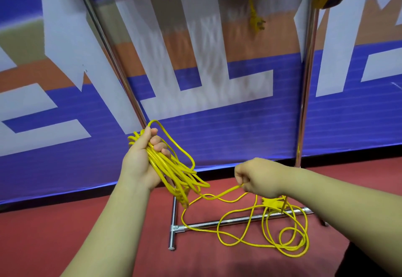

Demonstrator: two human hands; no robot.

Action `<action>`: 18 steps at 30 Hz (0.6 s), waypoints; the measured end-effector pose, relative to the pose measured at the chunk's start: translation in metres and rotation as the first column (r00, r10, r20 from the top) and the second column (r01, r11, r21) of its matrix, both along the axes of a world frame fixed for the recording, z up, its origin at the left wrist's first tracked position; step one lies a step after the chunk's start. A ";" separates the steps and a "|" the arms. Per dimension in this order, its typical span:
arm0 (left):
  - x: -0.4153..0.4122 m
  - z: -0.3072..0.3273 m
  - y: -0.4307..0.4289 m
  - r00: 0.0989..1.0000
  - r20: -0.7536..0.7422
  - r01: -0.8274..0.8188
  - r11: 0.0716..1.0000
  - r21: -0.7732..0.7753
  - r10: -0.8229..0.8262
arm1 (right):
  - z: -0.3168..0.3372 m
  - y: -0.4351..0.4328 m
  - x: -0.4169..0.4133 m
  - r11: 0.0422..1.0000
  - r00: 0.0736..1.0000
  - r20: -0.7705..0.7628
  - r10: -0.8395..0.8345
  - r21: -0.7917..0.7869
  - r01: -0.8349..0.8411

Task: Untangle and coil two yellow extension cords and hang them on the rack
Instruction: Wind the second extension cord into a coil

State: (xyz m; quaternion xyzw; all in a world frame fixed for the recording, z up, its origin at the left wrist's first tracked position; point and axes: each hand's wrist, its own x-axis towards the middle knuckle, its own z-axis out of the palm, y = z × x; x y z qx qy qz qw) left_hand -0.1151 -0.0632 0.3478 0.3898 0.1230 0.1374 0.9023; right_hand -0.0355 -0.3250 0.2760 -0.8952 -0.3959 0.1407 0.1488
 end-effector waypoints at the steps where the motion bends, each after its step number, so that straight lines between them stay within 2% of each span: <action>1: 0.000 0.000 -0.001 1.000 0.007 -0.001 1.000 -0.007 0.001 | -0.001 0.002 -0.003 0.999 0.999 -0.018 0.030 -0.016 -0.030; 5: -0.001 -0.002 -0.003 1.000 0.020 -0.017 0.998 0.058 0.016 | 0.003 0.008 -0.011 0.992 0.991 -0.038 0.128 0.010 -0.127; 13: -0.001 -0.011 -0.015 0.998 -0.029 -0.051 0.951 0.305 0.062 | 0.037 0.003 -0.029 0.956 0.974 -0.127 0.189 0.252 -0.152; 18: 0.001 -0.015 -0.022 0.998 -0.056 -0.016 0.918 0.396 0.041 | 0.046 0.000 -0.030 0.916 0.987 -0.017 0.160 0.375 -0.142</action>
